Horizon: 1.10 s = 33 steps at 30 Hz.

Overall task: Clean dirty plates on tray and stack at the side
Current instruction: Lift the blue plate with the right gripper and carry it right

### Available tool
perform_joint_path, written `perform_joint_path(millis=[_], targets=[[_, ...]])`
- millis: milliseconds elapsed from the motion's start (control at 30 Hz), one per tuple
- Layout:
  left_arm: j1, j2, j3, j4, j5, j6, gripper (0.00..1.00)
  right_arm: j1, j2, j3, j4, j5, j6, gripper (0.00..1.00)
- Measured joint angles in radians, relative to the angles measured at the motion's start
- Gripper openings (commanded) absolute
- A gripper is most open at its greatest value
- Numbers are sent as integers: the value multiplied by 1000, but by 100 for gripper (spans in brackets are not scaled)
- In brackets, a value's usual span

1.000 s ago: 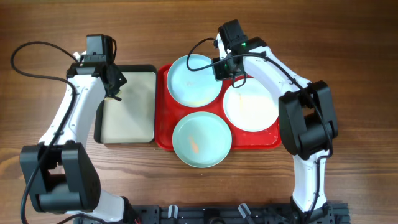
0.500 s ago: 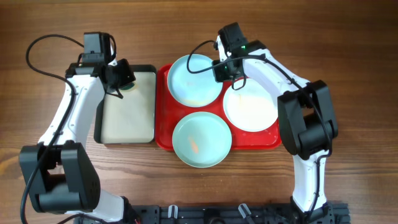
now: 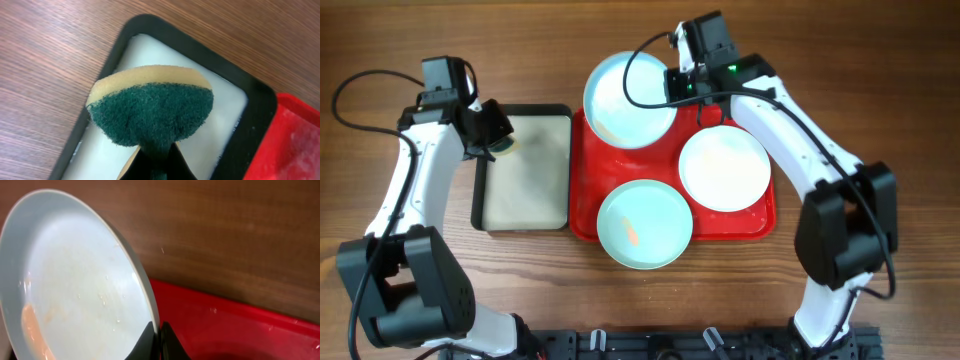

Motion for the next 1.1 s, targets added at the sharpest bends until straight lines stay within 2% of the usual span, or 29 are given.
perform_joint_path(millis=[333,567,733,867,1100], targets=[[67,0,0,-13,0,1,4,189,-25,11,101,51,78,4],[79,0,0,-19,-8,11,4,312,-22,11,176,245,73,4],[109,0,0,-35,-12,12,4,365,13,11,278,388,13,4],[117,0,0,-47,-16,12,4,408,27,10,411,505,-109,4],[117,0,0,-55,-16,12,4,487,29,10,618,643,-504,4]])
